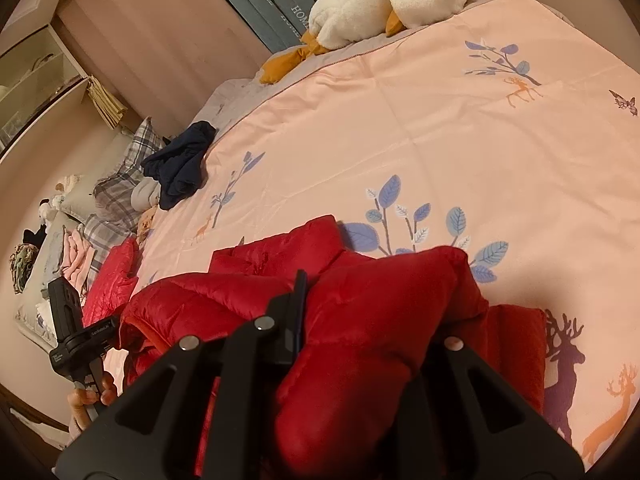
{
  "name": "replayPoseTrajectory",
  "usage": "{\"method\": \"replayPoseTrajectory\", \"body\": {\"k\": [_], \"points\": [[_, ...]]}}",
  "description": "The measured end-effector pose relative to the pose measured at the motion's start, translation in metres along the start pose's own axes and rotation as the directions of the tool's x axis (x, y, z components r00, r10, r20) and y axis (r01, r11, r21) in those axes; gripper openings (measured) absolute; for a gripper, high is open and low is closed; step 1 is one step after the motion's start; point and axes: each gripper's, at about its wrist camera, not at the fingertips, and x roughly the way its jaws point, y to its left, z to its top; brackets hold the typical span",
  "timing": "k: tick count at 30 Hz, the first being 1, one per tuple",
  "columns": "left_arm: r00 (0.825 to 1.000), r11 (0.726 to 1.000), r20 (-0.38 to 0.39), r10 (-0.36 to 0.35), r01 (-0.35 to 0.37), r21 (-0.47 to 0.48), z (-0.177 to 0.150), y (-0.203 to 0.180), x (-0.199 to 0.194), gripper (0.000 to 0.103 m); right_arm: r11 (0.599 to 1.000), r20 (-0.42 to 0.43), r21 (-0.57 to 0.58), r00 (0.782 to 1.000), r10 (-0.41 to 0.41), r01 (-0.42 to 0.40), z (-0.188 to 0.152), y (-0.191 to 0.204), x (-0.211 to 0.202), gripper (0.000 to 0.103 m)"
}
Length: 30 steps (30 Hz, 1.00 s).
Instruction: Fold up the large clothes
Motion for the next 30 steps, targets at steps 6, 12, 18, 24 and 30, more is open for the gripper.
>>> {"method": "replayPoseTrajectory", "body": {"k": [6, 12, 18, 24, 30], "points": [[1.000, 1.000, -0.017, 0.013, -0.013, 0.004, 0.003, 0.000, 0.009, 0.018, 1.000, -0.021, 0.016, 1.000, -0.008, 0.008, 0.002, -0.005, 0.010, 0.015], [0.999, 1.000, -0.030, 0.022, -0.022, 0.002, 0.005, 0.001, 0.017, 0.018, 0.999, -0.035, 0.035, 0.999, -0.005, 0.006, 0.004, -0.009, 0.017, 0.016], [0.999, 1.000, -0.040, 0.027, -0.027, 0.001, 0.007, 0.001, 0.022, 0.018, 0.999, -0.048, 0.048, 0.999, -0.002, 0.004, 0.005, -0.013, 0.022, 0.017], [0.998, 0.999, -0.050, 0.038, -0.037, 0.006, 0.008, 0.000, 0.027, 0.018, 0.999, -0.055, 0.048, 0.998, -0.007, 0.009, 0.006, -0.014, 0.025, 0.017], [0.997, 0.999, -0.056, 0.043, -0.042, 0.008, 0.009, 0.001, 0.030, 0.018, 0.999, -0.063, 0.051, 0.998, -0.010, 0.013, 0.007, -0.016, 0.029, 0.018]]}}
